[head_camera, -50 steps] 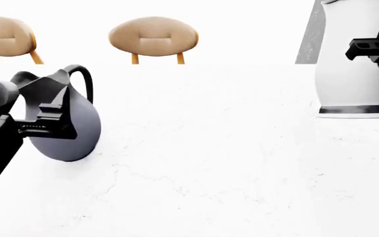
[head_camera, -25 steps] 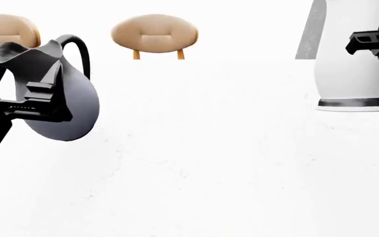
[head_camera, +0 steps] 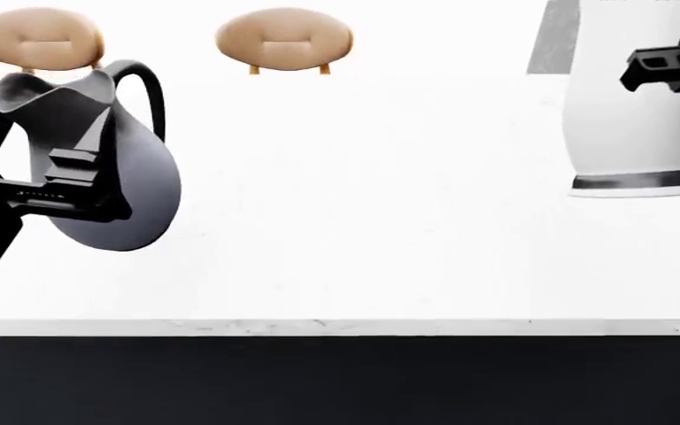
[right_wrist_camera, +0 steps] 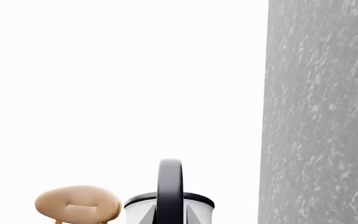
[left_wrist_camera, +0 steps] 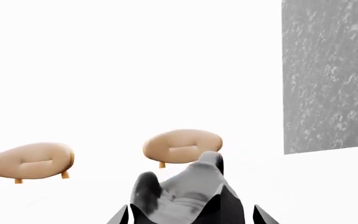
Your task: Pick the pitcher and pitcher and place them in the sink. Then turn on the water.
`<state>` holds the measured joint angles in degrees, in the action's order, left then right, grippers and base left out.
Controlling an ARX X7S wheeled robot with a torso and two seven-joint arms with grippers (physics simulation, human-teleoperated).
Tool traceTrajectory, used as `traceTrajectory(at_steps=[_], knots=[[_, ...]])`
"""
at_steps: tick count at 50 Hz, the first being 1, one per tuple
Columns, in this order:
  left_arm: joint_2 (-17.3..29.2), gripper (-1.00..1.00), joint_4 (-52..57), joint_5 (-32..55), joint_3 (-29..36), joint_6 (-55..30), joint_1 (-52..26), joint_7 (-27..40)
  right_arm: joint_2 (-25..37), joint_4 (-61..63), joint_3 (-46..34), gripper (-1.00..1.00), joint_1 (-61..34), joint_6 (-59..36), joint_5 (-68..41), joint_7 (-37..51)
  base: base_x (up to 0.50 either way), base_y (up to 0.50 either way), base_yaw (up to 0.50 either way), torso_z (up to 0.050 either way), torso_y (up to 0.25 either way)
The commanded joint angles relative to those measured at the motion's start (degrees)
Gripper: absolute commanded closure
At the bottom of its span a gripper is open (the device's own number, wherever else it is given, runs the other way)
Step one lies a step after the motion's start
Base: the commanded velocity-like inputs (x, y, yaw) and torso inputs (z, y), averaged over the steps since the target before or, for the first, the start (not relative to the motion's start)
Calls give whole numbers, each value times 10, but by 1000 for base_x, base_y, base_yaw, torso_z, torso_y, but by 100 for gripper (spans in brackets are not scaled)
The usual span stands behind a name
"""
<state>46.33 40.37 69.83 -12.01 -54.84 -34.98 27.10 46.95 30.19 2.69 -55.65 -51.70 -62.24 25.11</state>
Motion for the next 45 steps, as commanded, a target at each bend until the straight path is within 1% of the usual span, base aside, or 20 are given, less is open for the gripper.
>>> traceTrajectory(at_steps=[1, 33, 38, 45], knots=[[-1, 100, 4, -15, -16, 12, -12, 4, 1, 6, 12, 100, -8, 5, 22, -2, -500, -58, 0, 0, 10], [0, 100, 5, -22, -12, 21, -5, 0, 10, 9, 10, 100, -1, -3, 18, 5, -500, -63, 0, 2, 2], [0, 100, 5, -25, -12, 23, -1, -1, 13, 11, 4, 100, 3, -1, 24, -1, -456, 363, 0, 2, 2], [1, 100, 6, -23, -10, 23, -4, 0, 17, 13, -3, 100, -2, -1, 28, -6, -238, 500, 0, 1, 3]])
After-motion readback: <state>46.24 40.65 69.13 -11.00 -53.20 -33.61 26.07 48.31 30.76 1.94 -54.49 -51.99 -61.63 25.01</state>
